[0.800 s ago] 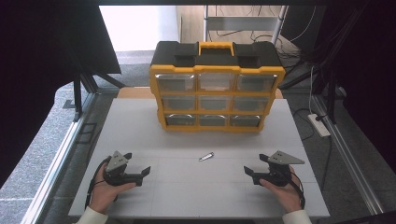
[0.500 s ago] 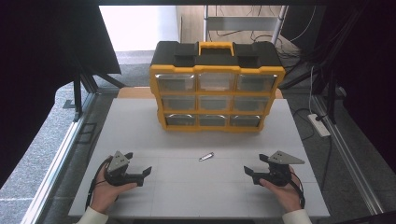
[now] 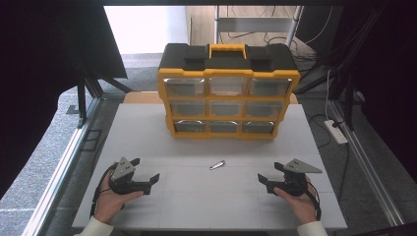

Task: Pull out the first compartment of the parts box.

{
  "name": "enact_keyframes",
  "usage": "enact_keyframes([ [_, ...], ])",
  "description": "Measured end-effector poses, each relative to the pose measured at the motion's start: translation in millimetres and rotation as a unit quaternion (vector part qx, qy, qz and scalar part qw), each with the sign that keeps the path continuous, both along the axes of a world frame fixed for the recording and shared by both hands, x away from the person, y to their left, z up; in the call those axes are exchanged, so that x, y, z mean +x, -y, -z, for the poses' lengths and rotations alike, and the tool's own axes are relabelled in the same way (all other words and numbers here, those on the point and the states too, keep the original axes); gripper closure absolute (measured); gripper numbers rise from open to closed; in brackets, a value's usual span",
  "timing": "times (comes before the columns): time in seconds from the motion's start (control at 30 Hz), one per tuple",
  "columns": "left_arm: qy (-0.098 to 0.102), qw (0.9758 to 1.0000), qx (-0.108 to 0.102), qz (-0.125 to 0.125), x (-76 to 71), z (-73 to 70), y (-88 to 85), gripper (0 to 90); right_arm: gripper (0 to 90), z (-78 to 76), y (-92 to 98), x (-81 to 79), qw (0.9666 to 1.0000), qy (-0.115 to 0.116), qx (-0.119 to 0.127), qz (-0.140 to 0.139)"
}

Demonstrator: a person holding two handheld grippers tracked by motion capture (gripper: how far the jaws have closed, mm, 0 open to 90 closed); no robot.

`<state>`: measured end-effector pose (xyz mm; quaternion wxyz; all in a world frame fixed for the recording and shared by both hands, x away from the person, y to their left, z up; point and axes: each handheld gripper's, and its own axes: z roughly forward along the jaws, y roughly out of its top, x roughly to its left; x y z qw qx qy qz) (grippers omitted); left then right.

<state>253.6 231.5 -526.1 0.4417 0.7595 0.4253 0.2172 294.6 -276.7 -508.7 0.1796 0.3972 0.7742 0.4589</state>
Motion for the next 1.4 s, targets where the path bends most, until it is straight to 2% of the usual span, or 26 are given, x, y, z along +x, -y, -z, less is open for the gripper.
enact_keyframes([
  [0.23,0.006,0.9999,0.008,0.001,2.2,-0.8,2.4,5.4,17.4,0.3,2.9,-2.6,0.9999,-0.004,0.005,0.008],
  [0.5,0.004,0.9999,0.01,0.004,1.8,-4.7,3.1,5.6,17.4,0.4,4.2,-0.7,0.9999,-0.004,0.006,0.014],
  [1.07,0.019,0.9996,-0.007,0.021,2.7,-16.4,9.4,6.3,17.5,0.3,-0.3,1.8,0.9999,-0.003,0.002,0.01],
  [1.4,0.022,0.999,-0.01,0.038,7.6,-21.0,22.0,6.3,17.5,0.2,0.7,1.4,0.9999,-0.003,0.004,0.012],
])
